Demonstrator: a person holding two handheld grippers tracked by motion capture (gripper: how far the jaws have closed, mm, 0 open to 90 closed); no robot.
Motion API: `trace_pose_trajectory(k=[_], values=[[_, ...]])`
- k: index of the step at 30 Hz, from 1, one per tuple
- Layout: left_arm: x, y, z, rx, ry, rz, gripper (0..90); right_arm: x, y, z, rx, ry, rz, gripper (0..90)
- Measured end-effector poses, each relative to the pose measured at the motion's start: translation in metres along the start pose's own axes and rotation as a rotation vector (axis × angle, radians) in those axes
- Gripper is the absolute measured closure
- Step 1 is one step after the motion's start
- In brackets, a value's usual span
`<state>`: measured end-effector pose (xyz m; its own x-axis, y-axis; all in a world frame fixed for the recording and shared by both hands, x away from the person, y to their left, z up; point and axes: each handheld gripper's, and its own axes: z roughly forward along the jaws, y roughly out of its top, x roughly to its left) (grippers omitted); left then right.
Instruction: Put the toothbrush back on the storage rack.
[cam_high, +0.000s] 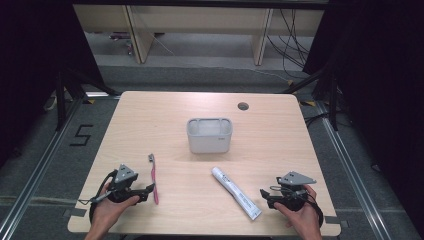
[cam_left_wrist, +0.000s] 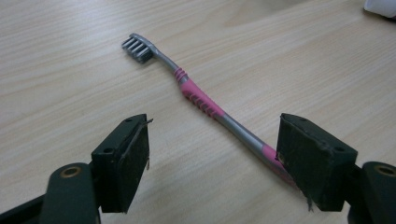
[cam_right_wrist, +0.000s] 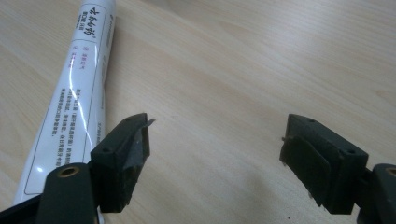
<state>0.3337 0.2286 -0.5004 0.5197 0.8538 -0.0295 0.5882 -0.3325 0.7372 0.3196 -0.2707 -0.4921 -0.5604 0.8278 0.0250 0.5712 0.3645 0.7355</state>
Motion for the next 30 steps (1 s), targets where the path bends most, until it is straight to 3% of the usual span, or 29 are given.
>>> trace_pose_trajectory(k=[1,3,4,6,8,10,11,12,17,18,19,21,22,26,27,28,29,30], values=[[0.0,0.002,0.0,0.017,0.003,0.007,26.2,0.0,0.0,0.0,0.001,0.0,0.001,23.9],[-0.003,0.003,0.002,-0.007,0.006,-0.016,26.8,0.0,0.0,0.0,0.002,0.0,0.001,23.9],[-0.001,0.006,0.003,0.016,0.005,0.011,27.3,-0.001,0.0,0.0,-0.001,-0.001,-0.011,23.9],[-0.003,0.008,0.005,0.004,0.004,-0.007,28.2,-0.003,0.0,0.001,-0.009,0.009,-0.036,23.9],[-0.002,0.01,0.005,0.025,-0.001,0.007,29.0,-0.002,0.001,0.001,0.009,0.041,-0.022,23.9],[-0.004,0.012,0.007,0.008,0.005,-0.003,29.8,-0.002,0.001,0.001,0.01,0.039,-0.028,23.9],[-0.004,0.015,0.008,0.019,-0.002,-0.006,31.1,0.0,0.001,0.001,0.011,0.02,-0.007,23.9],[-0.003,0.016,0.008,0.033,0.001,0.013,31.5,-0.002,0.001,0.002,0.013,0.031,-0.031,23.9],[-0.004,0.021,0.011,0.03,0.008,-0.004,37.0,-0.001,0.001,0.002,0.002,0.012,-0.04,23.9],[-0.003,0.023,0.012,0.058,0.005,0.03,37.0,0.0,0.001,0.002,0.008,0.018,-0.024,23.9],[-0.003,0.024,0.012,0.071,0.0,0.038,41.1,-0.001,0.001,0.002,-0.006,0.0,-0.054,23.9],[-0.006,0.026,0.015,0.088,0.004,0.045,46.5,0.001,0.001,0.002,-0.004,0.003,-0.036,23.9],[-0.008,0.028,0.019,0.107,0.004,0.073,47.5,0.003,0.0,0.002,0.004,0.014,-0.014,23.9],[-0.01,0.032,0.024,0.152,0.012,0.113,49.6,0.003,0.001,0.003,0.016,0.021,-0.032,23.6],[-0.01,0.032,0.024,0.152,0.012,0.113,50.4,0.003,0.001,0.003,0.016,0.021,-0.032,23.6],[-0.012,0.032,0.027,0.133,0.016,0.086,50.4,0.002,0.001,0.004,0.01,0.016,-0.059,23.6],[-0.012,0.033,0.027,0.142,0.026,0.094,50.4,0.005,0.001,0.004,0.02,0.019,-0.037,23.7],[-0.012,0.033,0.028,0.146,0.029,0.09,49.8,0.003,0.002,0.004,0.018,0.03,-0.054,23.7]])
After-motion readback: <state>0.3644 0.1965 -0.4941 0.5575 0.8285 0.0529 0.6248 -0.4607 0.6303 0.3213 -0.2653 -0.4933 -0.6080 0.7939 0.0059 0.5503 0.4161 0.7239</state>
